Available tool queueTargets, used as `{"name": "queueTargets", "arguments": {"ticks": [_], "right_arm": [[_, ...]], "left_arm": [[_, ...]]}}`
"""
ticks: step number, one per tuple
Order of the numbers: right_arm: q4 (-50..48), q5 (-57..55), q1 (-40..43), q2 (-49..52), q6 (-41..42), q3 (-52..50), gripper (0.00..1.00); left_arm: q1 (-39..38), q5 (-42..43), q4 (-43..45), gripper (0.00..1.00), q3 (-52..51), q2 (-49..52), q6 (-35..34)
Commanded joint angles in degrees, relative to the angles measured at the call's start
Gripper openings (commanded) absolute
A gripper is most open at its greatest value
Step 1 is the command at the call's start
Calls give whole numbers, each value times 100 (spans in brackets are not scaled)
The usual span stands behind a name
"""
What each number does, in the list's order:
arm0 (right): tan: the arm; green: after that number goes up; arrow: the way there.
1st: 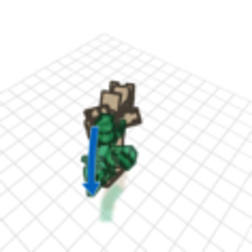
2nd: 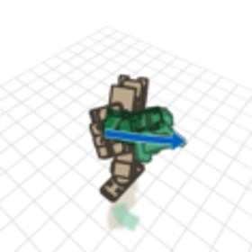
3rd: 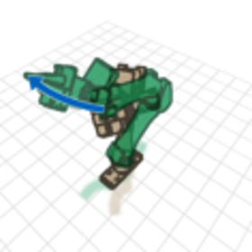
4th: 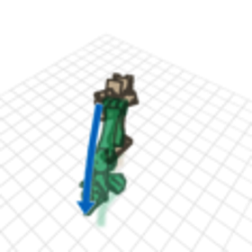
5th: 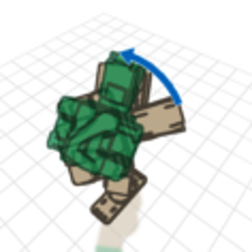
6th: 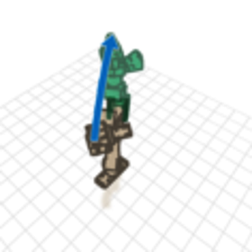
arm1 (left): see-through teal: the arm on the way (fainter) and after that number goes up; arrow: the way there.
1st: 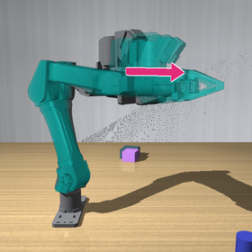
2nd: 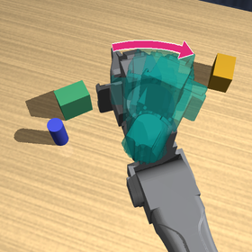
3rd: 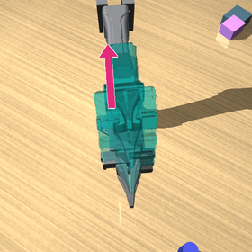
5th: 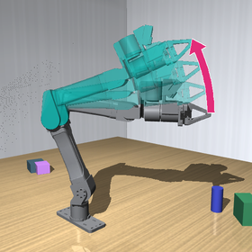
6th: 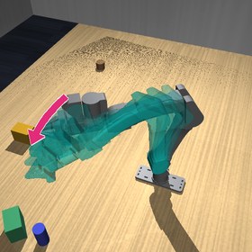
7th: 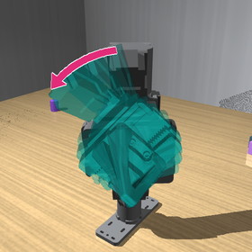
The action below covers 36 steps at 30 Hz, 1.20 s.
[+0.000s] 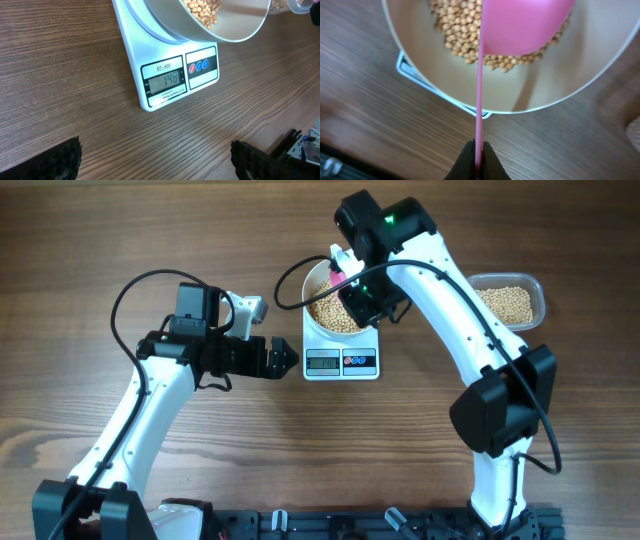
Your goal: Scoop item into bowl and weigh 150g on scale
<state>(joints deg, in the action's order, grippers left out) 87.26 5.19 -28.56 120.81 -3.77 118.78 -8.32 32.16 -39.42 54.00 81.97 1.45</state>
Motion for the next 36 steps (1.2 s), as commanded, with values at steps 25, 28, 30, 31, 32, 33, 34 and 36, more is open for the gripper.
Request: {"name": "queueTargets", "arguments": {"ticks": [25,28,30,31,32,33,34,36], "right_arm": [[83,1222,505,-212,-225,164,4],[81,1707,723,-234,-284,166,4],[76,2094,898,-262,-448,166,4],[74,2262,990,-278,-522,166,4],[74,2343,1075,-299,-527,166,4],[79,2345,1150,-313,-525,166,4],[87,2343,1213,-334,-531,166,4],[83,2369,1307,-363,-531,166,4]], "left_arm": [[-15,-37,20,100,109,22,116],[-15,-37,20,100,109,22,116],[-15,-37,20,100,109,22,116],[-15,-37,20,100,109,22,116],[-15,-37,20,100,109,22,116],[-15,-37,20,100,109,22,116],[-15,-37,20,100,109,22,116],[-15,-37,20,100,109,22,116]]}}
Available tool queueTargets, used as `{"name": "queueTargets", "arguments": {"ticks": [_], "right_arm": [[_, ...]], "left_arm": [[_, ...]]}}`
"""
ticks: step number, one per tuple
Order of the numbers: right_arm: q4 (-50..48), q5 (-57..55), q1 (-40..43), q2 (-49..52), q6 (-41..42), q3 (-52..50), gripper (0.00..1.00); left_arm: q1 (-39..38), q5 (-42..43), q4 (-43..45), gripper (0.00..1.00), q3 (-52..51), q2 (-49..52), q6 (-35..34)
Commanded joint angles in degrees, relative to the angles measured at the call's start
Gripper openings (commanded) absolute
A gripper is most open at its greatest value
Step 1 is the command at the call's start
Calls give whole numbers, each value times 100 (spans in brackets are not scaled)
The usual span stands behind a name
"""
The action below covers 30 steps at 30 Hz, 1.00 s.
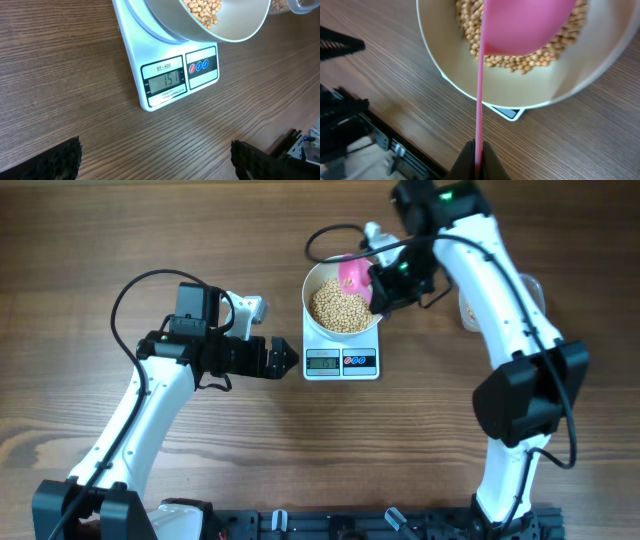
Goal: Scoop item into bowl and weigh 150g on scale
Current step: 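Lift the pink scoop out and carry it right to the plastic tub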
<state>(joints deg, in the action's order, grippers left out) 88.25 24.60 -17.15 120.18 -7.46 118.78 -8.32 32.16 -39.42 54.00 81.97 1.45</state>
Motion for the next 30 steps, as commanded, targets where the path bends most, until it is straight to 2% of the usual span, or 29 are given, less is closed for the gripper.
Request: {"name": "queueTargets", "arguments": {"ticks": [1,11,20,25,30], "right_arm": [[-20,461,195,-302,-162,166,4],[-138,857,546,-310,-153,166,4],[-105,839,1864,-901,-138,173,4],[-50,247,2658,-1104,149,170,4],[-13,72,2962,-1102,144,168,4]], "left_arm": [[-15,-37,20,100,109,22,116],[-15,-37,20,100,109,22,116],[-15,-37,20,100,109,22,116],[-15,-37,20,100,109,22,116],[-15,-37,20,100,109,22,116]]}}
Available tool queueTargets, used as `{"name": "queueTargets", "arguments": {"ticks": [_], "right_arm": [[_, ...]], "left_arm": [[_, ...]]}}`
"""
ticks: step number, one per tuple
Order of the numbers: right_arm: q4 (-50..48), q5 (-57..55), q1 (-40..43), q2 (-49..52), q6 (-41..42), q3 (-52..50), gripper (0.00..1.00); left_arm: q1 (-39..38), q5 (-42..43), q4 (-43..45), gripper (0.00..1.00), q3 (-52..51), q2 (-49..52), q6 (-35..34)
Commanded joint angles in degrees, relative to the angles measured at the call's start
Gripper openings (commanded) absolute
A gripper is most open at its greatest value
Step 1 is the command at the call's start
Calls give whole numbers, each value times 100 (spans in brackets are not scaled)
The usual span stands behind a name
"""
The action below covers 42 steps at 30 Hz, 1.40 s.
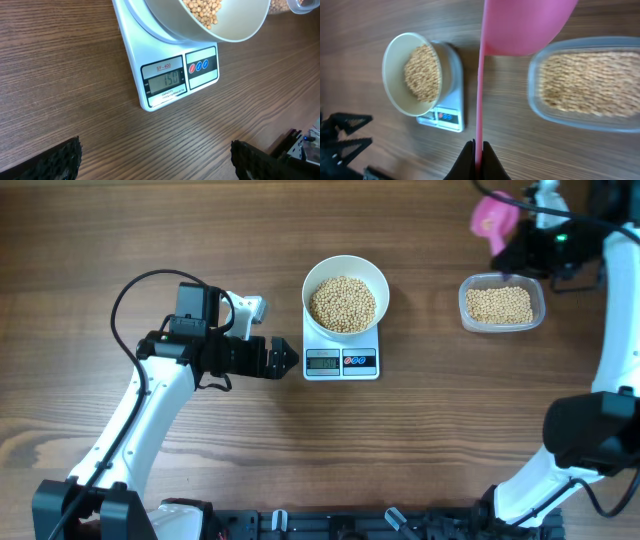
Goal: Scoop item into bowl and weigh 150g on scale
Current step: 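Lift the pink scoop out and carry it right to the plastic tub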
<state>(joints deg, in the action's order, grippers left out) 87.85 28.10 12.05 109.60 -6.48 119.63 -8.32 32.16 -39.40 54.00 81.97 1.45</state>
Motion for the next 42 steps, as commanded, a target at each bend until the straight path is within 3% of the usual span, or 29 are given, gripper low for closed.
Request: {"name": "queueTargets", "arguments": {"ticks": [1,16,26,32,42], "right_arm": [[44,-494,39,-44,55,79,4],[378,-1410,35,-33,76,-9,4],[138,-3069,-81,-33,820,-966,4],[70,-4063,-584,-33,1335,-1226,5],[-109,-4839,-1174,-33,1884,-1974,5]], "left_arm": [[-15,-37,17,100,109,22,116],[-15,-37,17,100,109,22,116],[-15,-37,17,100,109,22,116],[-15,-37,17,100,109,22,116],[-15,-37,17,100,109,22,116]]}}
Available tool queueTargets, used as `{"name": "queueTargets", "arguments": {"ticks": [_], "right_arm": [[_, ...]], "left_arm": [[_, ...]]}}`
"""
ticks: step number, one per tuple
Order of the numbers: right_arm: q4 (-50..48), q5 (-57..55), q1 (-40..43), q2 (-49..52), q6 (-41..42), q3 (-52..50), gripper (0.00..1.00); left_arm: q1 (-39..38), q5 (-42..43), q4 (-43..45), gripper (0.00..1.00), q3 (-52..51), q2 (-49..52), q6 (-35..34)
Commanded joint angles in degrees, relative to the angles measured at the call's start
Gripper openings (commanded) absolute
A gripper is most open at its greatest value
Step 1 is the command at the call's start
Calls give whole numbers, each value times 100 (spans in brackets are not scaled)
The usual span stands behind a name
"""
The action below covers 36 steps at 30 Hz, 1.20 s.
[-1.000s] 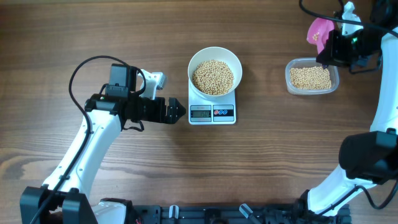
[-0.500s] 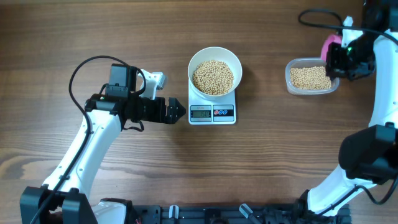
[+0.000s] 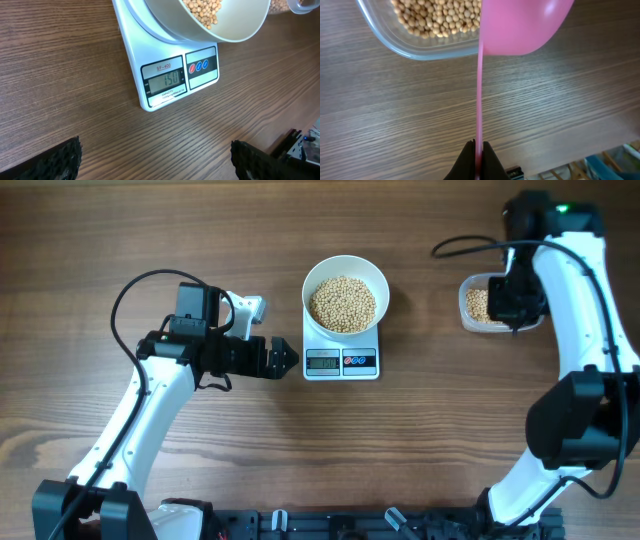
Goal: Scoop item into bowl and weigh 150g on scale
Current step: 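Lift the pink scoop out and carry it right to the plastic tub, then lower the pink scoop onto the table right of the scale and release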
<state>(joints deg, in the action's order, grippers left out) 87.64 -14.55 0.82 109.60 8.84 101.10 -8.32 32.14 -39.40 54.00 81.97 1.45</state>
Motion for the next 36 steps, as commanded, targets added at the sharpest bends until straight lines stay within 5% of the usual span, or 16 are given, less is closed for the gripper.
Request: {"name": "queueTargets", "arguments": {"ticks": [1,6,14,21,32,36], "right_arm": [[-81,-660,-61,-33,402,-127,4],[-98,-595,-66,-31,466,-127,4],[-87,1303,-72,-42,-656,-57,4],[-35,2358,238,-50,-826,378,4],[138,2669,654,-31,-876,398,4],[363,4223,614,-33,-1917,400,4]], "left_arm": [[-15,-35,17,100,109,22,116],[-15,-35,17,100,109,22,116],[-15,-35,17,100,109,22,116],[-15,-35,17,100,109,22,116],[-15,-35,17,100,109,22,116],[-15,-35,17,100,109,22,116]]}}
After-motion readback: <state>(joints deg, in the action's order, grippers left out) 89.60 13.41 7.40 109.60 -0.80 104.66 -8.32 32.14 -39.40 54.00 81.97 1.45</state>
